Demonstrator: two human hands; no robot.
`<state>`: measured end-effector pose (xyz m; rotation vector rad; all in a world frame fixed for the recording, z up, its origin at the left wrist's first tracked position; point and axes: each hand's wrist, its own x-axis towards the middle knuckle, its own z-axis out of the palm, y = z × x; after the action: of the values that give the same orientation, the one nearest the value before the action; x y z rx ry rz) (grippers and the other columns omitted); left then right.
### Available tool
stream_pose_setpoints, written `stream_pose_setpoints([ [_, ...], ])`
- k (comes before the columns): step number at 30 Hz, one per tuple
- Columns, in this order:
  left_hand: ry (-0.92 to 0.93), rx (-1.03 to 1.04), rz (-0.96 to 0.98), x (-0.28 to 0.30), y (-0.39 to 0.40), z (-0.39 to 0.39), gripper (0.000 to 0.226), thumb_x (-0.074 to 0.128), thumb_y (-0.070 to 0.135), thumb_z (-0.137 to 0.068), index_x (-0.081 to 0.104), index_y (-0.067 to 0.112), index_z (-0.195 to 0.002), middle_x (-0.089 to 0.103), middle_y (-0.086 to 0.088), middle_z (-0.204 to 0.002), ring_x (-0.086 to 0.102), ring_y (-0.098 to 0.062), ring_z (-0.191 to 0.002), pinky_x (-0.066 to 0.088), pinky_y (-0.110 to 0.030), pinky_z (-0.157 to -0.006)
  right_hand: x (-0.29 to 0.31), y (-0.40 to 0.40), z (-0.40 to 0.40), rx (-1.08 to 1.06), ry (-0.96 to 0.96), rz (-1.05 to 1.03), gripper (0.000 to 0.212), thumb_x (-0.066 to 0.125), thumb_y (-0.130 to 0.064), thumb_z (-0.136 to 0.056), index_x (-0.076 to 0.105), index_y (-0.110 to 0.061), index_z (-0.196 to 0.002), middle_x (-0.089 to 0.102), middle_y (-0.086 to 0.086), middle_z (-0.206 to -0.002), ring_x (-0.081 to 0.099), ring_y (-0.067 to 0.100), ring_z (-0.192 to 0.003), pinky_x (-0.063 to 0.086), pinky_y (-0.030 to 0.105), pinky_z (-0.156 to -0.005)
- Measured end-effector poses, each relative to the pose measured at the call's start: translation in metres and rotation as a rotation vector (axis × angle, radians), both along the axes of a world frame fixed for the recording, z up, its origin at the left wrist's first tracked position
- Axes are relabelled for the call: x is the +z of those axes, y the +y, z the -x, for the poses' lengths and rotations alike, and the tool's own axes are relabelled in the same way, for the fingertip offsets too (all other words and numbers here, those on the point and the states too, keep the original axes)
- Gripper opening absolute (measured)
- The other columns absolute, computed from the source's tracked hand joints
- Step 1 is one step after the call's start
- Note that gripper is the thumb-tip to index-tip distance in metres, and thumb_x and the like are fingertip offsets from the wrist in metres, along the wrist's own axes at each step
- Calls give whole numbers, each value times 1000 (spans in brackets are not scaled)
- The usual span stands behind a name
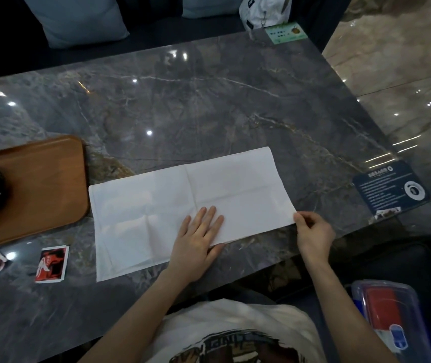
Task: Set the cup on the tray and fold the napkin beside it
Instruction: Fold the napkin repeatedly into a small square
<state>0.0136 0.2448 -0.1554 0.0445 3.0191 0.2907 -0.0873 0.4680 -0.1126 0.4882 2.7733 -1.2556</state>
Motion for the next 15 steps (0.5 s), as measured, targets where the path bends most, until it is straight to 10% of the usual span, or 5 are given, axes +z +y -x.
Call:
stream_pose_setpoints([
  [15, -2, 4, -3, 2, 2, 0, 53, 32, 43, -90, 37, 20, -138, 40, -3, -146, 38, -24, -134, 18, -39, -107, -4, -11, -1, 101, 64, -424, 23, 53, -19, -92, 59, -5, -110, 57, 17, -111, 54, 32, -98, 45, 40, -78],
])
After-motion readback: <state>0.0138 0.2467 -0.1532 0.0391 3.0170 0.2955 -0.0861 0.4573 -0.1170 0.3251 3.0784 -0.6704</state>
